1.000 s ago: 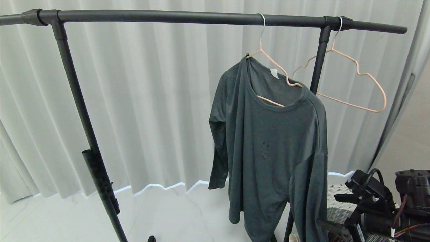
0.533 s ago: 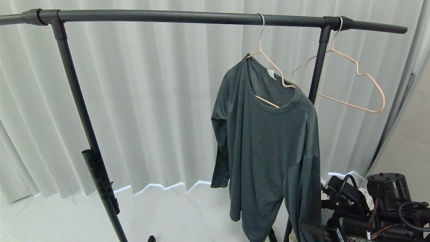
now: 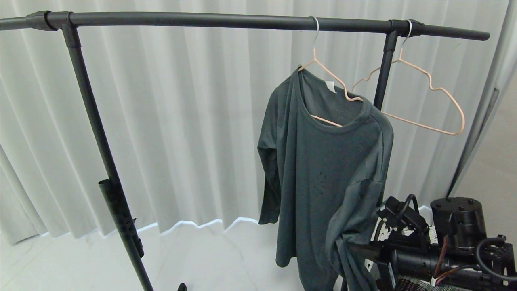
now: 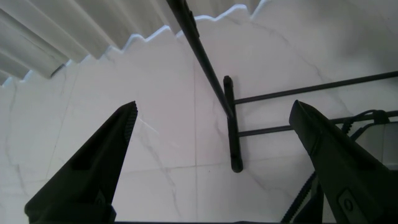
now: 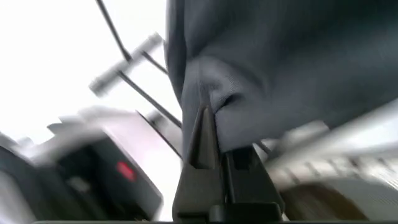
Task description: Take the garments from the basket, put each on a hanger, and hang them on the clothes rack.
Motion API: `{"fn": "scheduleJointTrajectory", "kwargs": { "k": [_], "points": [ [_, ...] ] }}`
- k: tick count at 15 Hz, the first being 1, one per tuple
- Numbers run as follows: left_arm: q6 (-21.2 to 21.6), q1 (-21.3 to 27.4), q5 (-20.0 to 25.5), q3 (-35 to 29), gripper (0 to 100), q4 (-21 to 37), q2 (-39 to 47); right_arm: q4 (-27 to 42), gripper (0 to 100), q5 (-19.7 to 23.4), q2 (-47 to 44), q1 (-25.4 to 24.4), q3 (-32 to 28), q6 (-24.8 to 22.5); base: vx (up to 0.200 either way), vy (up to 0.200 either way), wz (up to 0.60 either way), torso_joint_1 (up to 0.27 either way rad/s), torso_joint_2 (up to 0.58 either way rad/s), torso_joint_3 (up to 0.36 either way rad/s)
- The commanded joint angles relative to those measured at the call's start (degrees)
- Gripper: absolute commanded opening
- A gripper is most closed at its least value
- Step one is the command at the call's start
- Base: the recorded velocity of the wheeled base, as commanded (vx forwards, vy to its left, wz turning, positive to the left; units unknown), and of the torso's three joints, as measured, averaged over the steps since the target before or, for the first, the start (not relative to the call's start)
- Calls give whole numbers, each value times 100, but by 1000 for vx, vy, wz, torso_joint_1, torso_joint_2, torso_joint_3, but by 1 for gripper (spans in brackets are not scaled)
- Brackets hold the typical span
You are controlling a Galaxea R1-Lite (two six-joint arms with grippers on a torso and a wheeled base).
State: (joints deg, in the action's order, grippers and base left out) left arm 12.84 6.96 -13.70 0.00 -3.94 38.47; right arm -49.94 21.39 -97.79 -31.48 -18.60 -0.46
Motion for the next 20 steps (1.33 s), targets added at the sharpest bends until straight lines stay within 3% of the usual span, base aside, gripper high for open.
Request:
{"fn": "scheduleJointTrajectory", "kwargs": {
  "k": [1, 5, 7, 11, 15, 16, 20],
  "points": [
    [0, -2, -1, 0, 100, -2, 2, -6, 0, -21, 138, -412, -689, 389, 0, 0, 0, 0, 0, 0],
    [0, -2, -1, 0, 100, -2, 2, 2, 0, -74, -205, -421, -1857, 539, 0, 0, 0, 0, 0, 0],
    [0, -2, -1, 0, 100, -2, 2, 2, 0, -399, -486, -421, -2315, 565, 0, 0, 0, 0, 0, 0],
    [-62, -2, -1, 0, 100, -2, -33, -6, 0, -1190, -987, -447, -2429, 521, 0, 0, 0, 0, 0, 0],
    [-106, -2, -10, 0, 100, 7, -33, 46, 0, -1454, -1110, -447, -2288, 372, 0, 0, 0, 0, 0, 0],
    [-106, -2, -10, 0, 100, 7, -33, 46, 100, -1463, -1110, -447, -2227, 372, 0, 0, 0, 0, 0, 0],
    [-106, -2, -10, 0, 100, 7, -24, 37, 100, -2201, -1022, -438, -1893, 310, 0, 0, 0, 0, 0, 0]
  ]
}}
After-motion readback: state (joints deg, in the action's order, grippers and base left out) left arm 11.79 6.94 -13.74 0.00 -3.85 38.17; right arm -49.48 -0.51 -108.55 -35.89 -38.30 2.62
